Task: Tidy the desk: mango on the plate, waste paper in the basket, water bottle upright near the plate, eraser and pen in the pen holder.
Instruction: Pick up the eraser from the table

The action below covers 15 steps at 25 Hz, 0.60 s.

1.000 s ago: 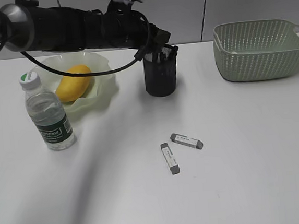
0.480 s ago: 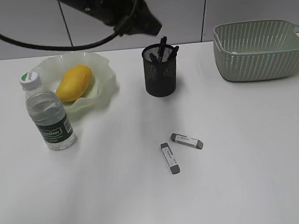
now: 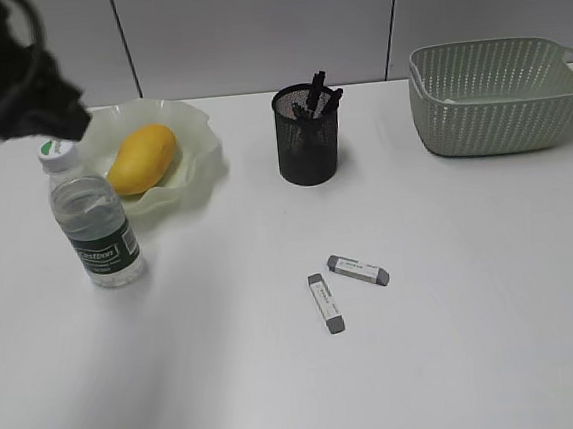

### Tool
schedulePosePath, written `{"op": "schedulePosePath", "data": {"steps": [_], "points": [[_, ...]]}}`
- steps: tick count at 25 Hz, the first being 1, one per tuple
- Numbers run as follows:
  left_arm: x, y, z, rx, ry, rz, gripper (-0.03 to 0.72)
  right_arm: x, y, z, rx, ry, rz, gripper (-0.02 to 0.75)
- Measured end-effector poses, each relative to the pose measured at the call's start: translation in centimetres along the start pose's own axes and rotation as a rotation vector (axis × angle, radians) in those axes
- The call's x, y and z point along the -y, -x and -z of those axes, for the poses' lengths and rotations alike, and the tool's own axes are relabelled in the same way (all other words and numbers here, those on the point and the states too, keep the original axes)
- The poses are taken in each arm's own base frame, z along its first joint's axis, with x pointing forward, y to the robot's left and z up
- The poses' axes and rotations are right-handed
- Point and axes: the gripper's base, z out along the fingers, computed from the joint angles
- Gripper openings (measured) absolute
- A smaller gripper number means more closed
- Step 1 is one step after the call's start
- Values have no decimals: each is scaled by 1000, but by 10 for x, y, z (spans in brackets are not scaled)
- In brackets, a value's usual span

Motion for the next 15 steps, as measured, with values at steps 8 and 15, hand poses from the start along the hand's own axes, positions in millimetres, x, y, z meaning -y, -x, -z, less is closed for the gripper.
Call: {"op": "schedulePosePath", "data": {"steps": [8,15], "points": [[1,-127,81,115,6,65,184,0,0,0,0,0,0,351],[2,-200,113,257,5,70,184,0,0,0,0,-1,1,351]]}}
